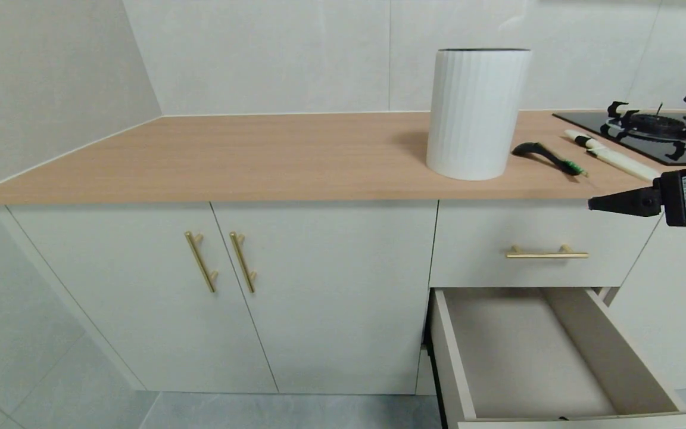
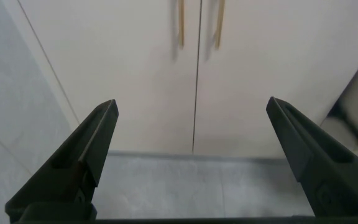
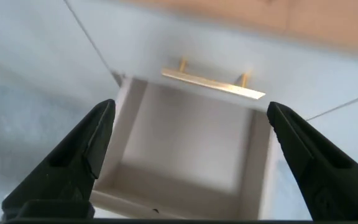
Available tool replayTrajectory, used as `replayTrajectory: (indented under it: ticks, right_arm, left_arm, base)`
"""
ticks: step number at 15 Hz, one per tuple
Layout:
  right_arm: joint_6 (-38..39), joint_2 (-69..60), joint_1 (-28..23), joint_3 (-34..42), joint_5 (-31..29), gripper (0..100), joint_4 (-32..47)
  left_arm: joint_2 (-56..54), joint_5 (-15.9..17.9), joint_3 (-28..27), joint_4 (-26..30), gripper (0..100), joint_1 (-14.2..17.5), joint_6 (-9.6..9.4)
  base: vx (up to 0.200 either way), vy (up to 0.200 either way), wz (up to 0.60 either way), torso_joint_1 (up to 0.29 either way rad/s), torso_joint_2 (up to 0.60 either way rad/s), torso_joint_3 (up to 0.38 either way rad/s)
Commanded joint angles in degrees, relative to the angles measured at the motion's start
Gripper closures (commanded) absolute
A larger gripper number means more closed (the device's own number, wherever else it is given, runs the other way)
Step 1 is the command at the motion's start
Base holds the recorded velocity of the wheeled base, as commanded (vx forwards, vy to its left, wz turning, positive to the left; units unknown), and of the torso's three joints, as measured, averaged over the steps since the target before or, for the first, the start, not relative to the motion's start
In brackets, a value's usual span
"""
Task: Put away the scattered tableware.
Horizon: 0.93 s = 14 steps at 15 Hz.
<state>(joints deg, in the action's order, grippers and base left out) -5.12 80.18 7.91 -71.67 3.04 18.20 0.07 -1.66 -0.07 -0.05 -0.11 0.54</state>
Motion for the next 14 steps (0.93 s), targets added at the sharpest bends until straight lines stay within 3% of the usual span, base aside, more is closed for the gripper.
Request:
replayTrajectory:
  ticks: [1, 5, 6, 9, 14]
  right_arm:
    - [0.0, 0.4, -0.1, -0.1, -0.1, 0, -0.3]
    - [0.1, 2.7, -2.1, -0.5, -0.4, 0, -6.6]
    - [0.6, 5.4, -2.9, -3.6, -1.1, 0, -6.5]
    - [5.8, 14.7, -3.0, -12.1, -12.4, 0, -1.7]
    - [9.9, 25.5, -2.9, -18.2, -14.4, 0, -1.6]
  left_arm:
    - [0.0, 0.0, 0.1, 0.0, 0, 0.0, -0.01]
    - [0.0, 0.0, 0.0, 0.0, 0, 0.0, -0.01]
    - [0.0, 0.0, 0.1, 0.0, 0, 0.0, 0.08]
    - [0.0, 0.0, 0.0, 0.0, 0, 0.0, -0.01]
    - [0.0, 0.0, 0.1, 0.0, 0, 0.0, -0.01]
  base:
    - [0.0, 0.0, 0.0, 0.085, -0.52, -0.33]
    - [0.0, 0.0, 0.0, 0.116, -0.43, -0.314]
    - [0.0, 0.0, 0.0, 0.051, -0.17, -0.11]
    - [0.0, 0.0, 0.0, 0.018, -0.05, -0.041]
    - [0.0, 0.0, 0.0, 0.0, 0.0, 0.0]
